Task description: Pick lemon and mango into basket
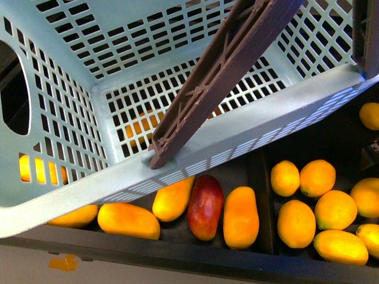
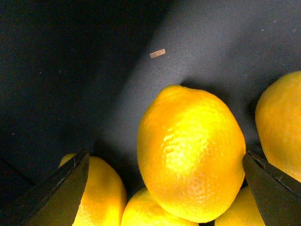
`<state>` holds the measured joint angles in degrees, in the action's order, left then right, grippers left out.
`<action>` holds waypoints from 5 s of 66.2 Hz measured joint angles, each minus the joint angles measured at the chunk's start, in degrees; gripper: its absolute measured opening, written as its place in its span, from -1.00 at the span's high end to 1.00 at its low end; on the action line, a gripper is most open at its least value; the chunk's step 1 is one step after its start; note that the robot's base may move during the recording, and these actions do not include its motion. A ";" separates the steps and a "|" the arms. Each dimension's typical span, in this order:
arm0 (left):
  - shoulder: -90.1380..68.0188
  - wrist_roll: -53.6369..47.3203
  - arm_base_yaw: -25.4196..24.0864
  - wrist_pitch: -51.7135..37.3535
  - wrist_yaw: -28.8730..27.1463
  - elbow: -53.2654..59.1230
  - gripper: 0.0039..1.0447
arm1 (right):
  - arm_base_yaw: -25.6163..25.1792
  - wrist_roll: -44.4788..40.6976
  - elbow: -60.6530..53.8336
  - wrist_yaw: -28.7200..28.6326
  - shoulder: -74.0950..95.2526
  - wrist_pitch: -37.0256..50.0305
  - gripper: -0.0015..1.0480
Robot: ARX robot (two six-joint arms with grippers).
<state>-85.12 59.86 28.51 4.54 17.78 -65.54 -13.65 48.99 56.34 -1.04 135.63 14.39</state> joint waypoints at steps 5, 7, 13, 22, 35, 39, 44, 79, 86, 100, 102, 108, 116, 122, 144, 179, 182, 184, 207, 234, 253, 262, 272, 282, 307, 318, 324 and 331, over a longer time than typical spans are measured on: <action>0.00 -0.02 0.00 0.00 0.02 0.00 0.74 | 0.50 0.17 1.29 0.13 1.49 -0.87 -0.83; 0.00 0.00 0.00 0.00 0.04 0.00 0.74 | 0.81 0.24 1.77 0.24 2.08 -1.18 -0.83; 0.00 0.00 0.00 0.00 0.09 0.00 0.74 | 1.44 0.33 2.71 0.42 3.15 -1.70 -0.83; 0.00 0.00 0.00 0.00 0.04 0.00 0.74 | 1.99 0.22 4.22 1.53 3.96 -2.58 -0.63; 0.00 -0.02 0.00 0.00 0.02 0.00 0.74 | 1.66 -0.59 3.06 1.16 2.56 -1.60 -0.43; 0.00 0.00 0.00 0.00 0.02 0.00 0.74 | 1.20 -2.01 0.15 0.04 -0.74 0.48 -0.42; 0.00 0.00 0.00 0.00 0.04 0.00 0.74 | 0.37 -3.87 -3.06 -0.87 -5.40 2.10 -0.41; 0.00 -0.02 0.00 0.00 0.00 0.00 0.74 | 6.36 -21.86 -16.74 -7.26 -72.89 -0.59 -0.41; 0.00 0.02 0.00 0.00 0.15 0.00 0.74 | 13.64 -22.84 -15.06 -5.53 -74.69 -0.63 -0.41; 0.00 -0.02 -0.02 0.00 -0.17 0.00 0.74 | 27.74 -24.35 -14.34 1.16 -68.78 0.44 -0.41; 0.00 -0.02 0.00 0.00 -0.11 0.00 0.74 | 29.14 -24.44 -14.19 1.75 -67.67 0.79 -0.40; 0.00 0.00 0.00 0.00 0.15 0.00 0.74 | 31.74 -24.46 -13.42 2.47 -64.78 2.08 -0.40; 0.00 0.00 -0.02 0.00 0.11 0.00 0.74 | 33.62 -25.09 -12.31 2.58 -61.31 2.56 -0.44; 0.00 0.00 0.00 0.00 0.00 0.00 0.74 | 33.79 -26.25 -12.24 3.13 -59.80 2.64 -0.83; -0.13 -0.20 0.00 0.11 -0.22 -0.02 0.74 | 22.64 -30.40 -13.42 4.66 -70.25 1.29 -0.83; -0.15 -0.17 -0.07 0.09 -0.44 -0.02 0.74 | 13.84 -48.28 -40.04 1.20 -86.55 17.97 0.82; -0.15 -0.15 0.00 0.09 -0.09 -0.02 0.74 | 13.84 -48.72 -41.59 1.20 -87.84 18.14 0.96; -0.15 -0.09 0.00 0.09 0.15 -0.02 0.74 | 13.84 -48.68 -42.51 1.20 -88.63 18.14 0.96; -0.15 -0.02 0.00 0.09 -0.02 -0.02 0.74 | 13.84 -48.70 -49.51 1.20 -97.66 16.24 0.96; -0.15 -0.02 0.00 0.09 0.00 -0.02 0.74 | 13.84 -48.81 -52.37 1.20 -104.26 12.85 0.03; -0.22 0.87 0.76 0.09 1.09 -0.04 0.74 | 13.73 -48.81 -52.37 1.25 -104.30 12.85 -0.83; -0.22 0.37 0.46 0.09 0.11 -0.15 0.74 | 13.68 -48.81 -52.39 1.22 -104.32 12.87 -0.83; -0.22 0.20 0.24 0.11 -0.31 -0.15 0.74 | 13.68 -48.81 -52.46 1.05 -104.35 12.85 -0.83; -0.22 -0.07 0.17 0.11 -0.17 -0.15 0.74 | 13.68 -48.81 -52.50 1.05 -104.32 12.83 -0.83; -0.13 -0.46 -0.94 0.15 -1.77 -0.20 0.74 | 13.70 -48.81 -52.50 0.68 -104.50 12.83 -0.83; -0.17 -0.87 -0.59 0.20 -0.72 -0.20 0.74 | 13.70 -48.81 -52.52 0.98 -104.39 12.81 -0.83; -0.17 -0.39 -0.24 0.20 0.04 -0.20 0.74 | 14.88 -40.89 -46.25 9.84 -99.89 -3.45 -0.83; -0.15 -0.17 0.20 0.17 0.46 -0.31 0.74 | 10.14 -27.89 -36.37 12.59 -86.03 -20.33 -0.83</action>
<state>-85.27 59.68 28.71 4.71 18.24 -65.84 -3.51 21.10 19.97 11.55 49.60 -5.93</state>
